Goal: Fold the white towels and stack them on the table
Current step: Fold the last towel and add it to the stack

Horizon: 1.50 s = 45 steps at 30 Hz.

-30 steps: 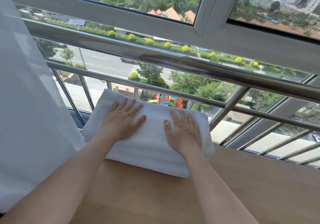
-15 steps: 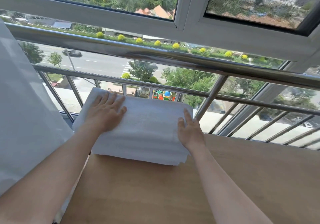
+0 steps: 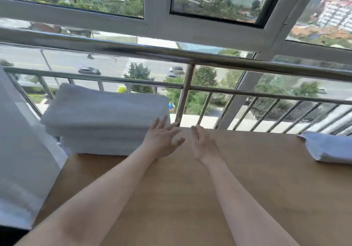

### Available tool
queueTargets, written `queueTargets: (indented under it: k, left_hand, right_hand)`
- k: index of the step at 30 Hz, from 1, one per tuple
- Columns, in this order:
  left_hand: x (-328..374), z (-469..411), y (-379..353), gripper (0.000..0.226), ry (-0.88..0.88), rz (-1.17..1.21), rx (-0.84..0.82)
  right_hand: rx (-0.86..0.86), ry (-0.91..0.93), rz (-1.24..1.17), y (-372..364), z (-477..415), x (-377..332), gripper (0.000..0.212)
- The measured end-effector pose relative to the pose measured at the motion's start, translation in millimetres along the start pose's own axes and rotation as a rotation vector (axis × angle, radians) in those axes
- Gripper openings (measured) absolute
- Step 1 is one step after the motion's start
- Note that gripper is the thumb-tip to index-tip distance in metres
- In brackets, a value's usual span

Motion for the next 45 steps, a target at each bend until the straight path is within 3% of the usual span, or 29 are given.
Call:
queueTargets:
  k: [4,12,19,28,33,45]
  left_hand:
    - [71,35,-30,0.058,-0.019,0.106,-0.095]
    - [210,104,-89,0.056,-0.016,0.091,-0.165]
    - [322,119,-89,0.057,-0.068,0.100,-0.059]
    - [420,76,-115,0.062,-0.081,0.067,-0.039]
    - [491,29,-144,0.062,-0.068,0.090,-0.051]
    - [629,-81,-166,0.061,-0.061,0.109,-0.114]
  right_hand:
    - [-0.029,-0.012,0.053,46,47,56,0.055]
    - [-0.084,-0.076,0.052,113,172,191,0.055]
    - [-0.028,-0.111,0.125,197,231,260,0.056]
    - [-0.026,-0.135,0.137,252,227,346,0.057]
    - [-0.131,-0.203,0.206,292,213,425,0.060]
    - [-0.139,-0.341,0.158,362,148,589,0.057]
Point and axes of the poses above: each hand's wrist, its own z-axis away from the middle knuckle, its own y-axis out of the back of the hand, x = y × z, the point moved 6 cm from there along -z, towards the middle knuckle, and after that the axes turned 13 degrees about y, right-handed, at the moved point
